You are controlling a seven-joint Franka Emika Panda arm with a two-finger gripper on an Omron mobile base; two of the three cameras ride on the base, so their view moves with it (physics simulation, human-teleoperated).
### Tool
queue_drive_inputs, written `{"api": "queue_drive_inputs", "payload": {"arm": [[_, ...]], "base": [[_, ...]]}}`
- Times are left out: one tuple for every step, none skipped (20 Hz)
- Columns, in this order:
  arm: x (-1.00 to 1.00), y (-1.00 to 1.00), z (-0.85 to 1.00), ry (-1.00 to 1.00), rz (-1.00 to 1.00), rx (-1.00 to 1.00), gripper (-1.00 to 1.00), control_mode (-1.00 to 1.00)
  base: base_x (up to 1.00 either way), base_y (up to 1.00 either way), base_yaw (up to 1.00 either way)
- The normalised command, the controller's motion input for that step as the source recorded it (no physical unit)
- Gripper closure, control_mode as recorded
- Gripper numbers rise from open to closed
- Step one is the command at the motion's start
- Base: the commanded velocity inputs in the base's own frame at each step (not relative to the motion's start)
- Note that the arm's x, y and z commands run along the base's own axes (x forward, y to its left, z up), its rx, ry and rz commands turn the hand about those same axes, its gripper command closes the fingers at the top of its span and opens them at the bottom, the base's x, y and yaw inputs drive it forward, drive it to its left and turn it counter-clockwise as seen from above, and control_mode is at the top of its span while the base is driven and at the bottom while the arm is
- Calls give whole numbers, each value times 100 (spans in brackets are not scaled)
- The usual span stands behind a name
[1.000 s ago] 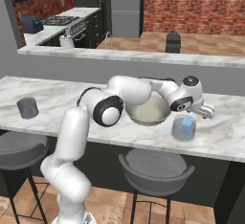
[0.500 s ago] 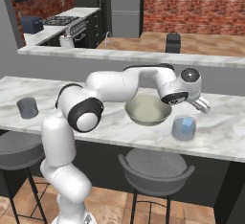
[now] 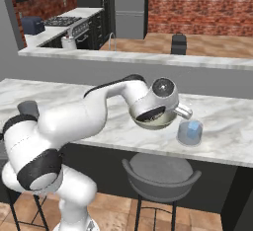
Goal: There are four ice cubes in the ice bowl. Place two ice cubes in each glass of water.
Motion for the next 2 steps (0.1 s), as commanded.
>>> {"api": "queue_drive_inputs", "payload": {"arm": [[-100,100,0,1,29,-38,-100,-100],[-100,100,0,1,29,-38,-100,-100]], "base": [[0,0,0],[0,0,0]]}}
